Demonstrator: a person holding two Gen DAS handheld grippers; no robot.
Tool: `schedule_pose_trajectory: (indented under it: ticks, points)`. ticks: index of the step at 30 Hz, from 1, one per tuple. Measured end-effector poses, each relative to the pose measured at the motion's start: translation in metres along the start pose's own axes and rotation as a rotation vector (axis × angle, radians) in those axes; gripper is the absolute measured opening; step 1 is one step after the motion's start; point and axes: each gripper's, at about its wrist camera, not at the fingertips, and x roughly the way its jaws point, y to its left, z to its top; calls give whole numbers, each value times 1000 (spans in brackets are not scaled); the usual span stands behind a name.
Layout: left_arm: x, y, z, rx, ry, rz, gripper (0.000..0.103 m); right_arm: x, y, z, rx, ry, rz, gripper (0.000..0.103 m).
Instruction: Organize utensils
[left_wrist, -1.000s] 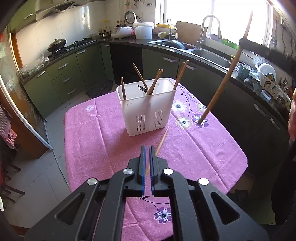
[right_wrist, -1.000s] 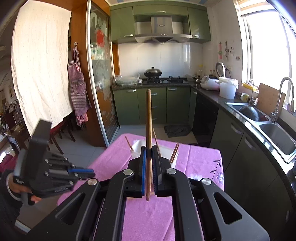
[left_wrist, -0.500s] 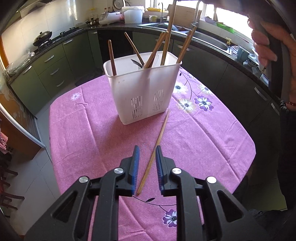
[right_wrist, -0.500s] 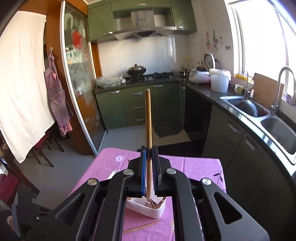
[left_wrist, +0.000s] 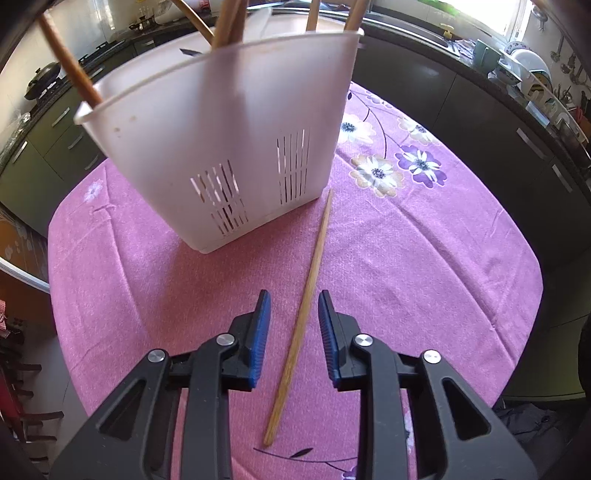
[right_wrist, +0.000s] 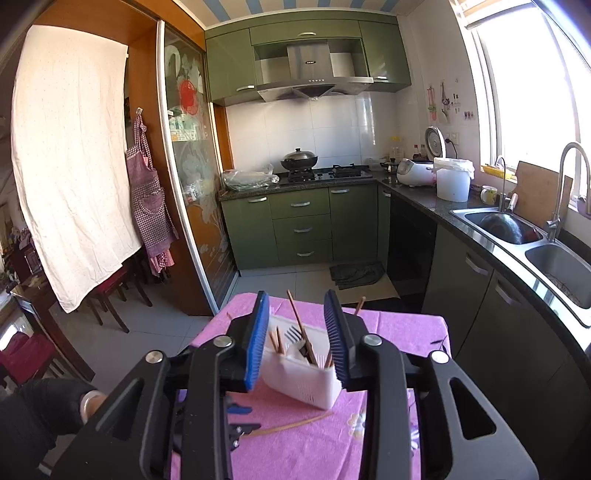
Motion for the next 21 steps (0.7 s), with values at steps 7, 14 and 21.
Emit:
schedule_pose_trajectory:
  ticks: [7,14,21]
  points:
    - [41,-1,11,38,68,12,25,-22,-69,-121,261,117,-95,36]
    - [51,-6,16,49,93,6,29,3,-103,-189,340,262,-174,37]
    - [57,-16,22,74,113,17,26,13,-110,-200,371,294,-164,40]
